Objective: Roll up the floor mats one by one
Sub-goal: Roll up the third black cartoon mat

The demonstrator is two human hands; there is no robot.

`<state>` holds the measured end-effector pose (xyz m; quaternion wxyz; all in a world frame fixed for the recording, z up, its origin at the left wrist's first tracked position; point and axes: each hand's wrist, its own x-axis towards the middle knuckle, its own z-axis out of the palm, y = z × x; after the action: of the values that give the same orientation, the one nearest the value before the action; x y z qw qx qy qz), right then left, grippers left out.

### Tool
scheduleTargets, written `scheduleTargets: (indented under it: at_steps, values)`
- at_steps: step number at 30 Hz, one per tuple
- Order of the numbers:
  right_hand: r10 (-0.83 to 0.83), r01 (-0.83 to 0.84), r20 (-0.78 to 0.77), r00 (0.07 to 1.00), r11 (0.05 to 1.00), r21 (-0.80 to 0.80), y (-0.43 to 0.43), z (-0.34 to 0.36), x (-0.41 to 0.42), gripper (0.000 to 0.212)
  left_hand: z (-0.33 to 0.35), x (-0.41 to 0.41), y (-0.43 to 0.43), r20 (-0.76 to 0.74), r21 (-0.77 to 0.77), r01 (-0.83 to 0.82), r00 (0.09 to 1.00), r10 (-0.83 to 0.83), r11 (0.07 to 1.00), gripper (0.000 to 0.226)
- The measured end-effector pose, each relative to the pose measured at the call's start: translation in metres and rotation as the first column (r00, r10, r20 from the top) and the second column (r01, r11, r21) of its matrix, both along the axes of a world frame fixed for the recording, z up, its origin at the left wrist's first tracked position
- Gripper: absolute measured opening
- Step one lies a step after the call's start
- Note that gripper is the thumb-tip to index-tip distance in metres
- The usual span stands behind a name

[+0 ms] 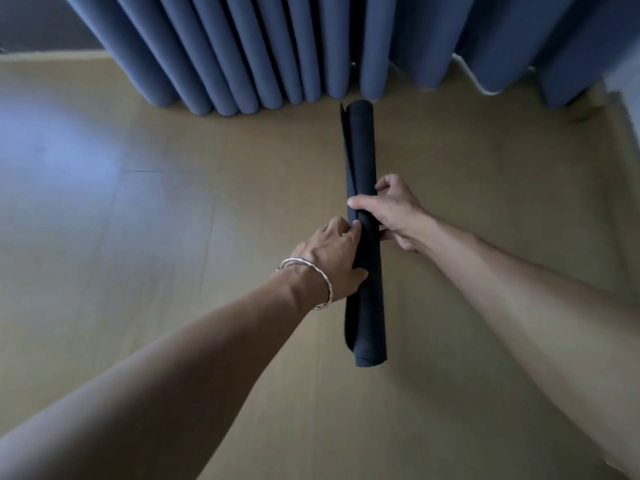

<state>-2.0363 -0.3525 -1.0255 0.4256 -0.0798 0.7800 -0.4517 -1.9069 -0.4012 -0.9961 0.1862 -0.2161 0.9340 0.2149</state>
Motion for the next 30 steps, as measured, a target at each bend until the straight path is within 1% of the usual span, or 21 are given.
scheduleTargets:
  at_steps: [4, 6, 8, 11, 14, 17, 19, 24, 27, 30]
  values:
    - [0.034, -0.016, -0.139, 0.99, 0.992, 0.124, 0.054, 0.009, -0.027, 0.049, 0.002, -0.033, 0.038, -0.01, 0.016, 0.173, 0.985, -0.173, 0.985, 0.056]
    - [0.038, -0.001, -0.196, 0.98, 0.983, 0.185, 0.087, 0.012, -0.041, 0.049, 0.0, -0.055, 0.06, -0.026, 0.012, 0.269, 0.963, -0.269, 0.963, 0.047]
    - [0.032, 0.03, -0.239, 0.971, 0.968, 0.25, 0.124, 0.017, -0.054, 0.047, -0.002, -0.078, 0.087, -0.046, 0.035, 0.34, 0.94, -0.339, 0.94, 0.043]
    - [-0.015, 0.116, -0.296, 0.955, 0.937, 0.328, 0.183, 0.026, -0.067, 0.044, 0.0, -0.101, 0.14, -0.053, 0.051, 0.476, 0.879, -0.474, 0.878, 0.048]
    - [-0.062, 0.2, -0.355, 0.933, 0.909, 0.367, 0.236, 0.035, -0.072, 0.039, 0.006, -0.11, 0.19, -0.048, 0.04, 0.626, 0.78, -0.624, 0.779, 0.055]
    - [-0.076, 0.262, -0.426, 0.902, 0.88, 0.396, 0.269, 0.038, -0.074, 0.035, 0.008, -0.115, 0.22, -0.023, 0.066, 0.724, 0.689, -0.724, 0.687, 0.067]
    - [-0.086, 0.295, -0.463, 0.882, 0.867, 0.402, 0.278, 0.035, -0.077, 0.033, 0.005, -0.117, 0.229, -0.006, 0.086, 0.742, 0.667, -0.745, 0.664, 0.071]
    - [-0.055, 0.318, -0.551, 0.833, 0.862, 0.395, 0.269, 0.026, -0.094, 0.03, -0.005, -0.119, 0.231, 0.031, 0.163, 0.729, 0.67, -0.742, 0.665, 0.074]
    - [0.037, 0.269, -0.598, 0.801, 0.869, 0.414, 0.251, 0.023, -0.106, 0.028, -0.011, -0.121, 0.228, 0.053, 0.199, 0.702, 0.689, -0.723, 0.684, 0.075]
    - [0.12, 0.225, -0.605, 0.787, 0.858, 0.462, 0.233, 0.016, -0.113, 0.029, -0.019, -0.125, 0.227, 0.072, 0.204, 0.674, 0.713, -0.698, 0.71, 0.078]
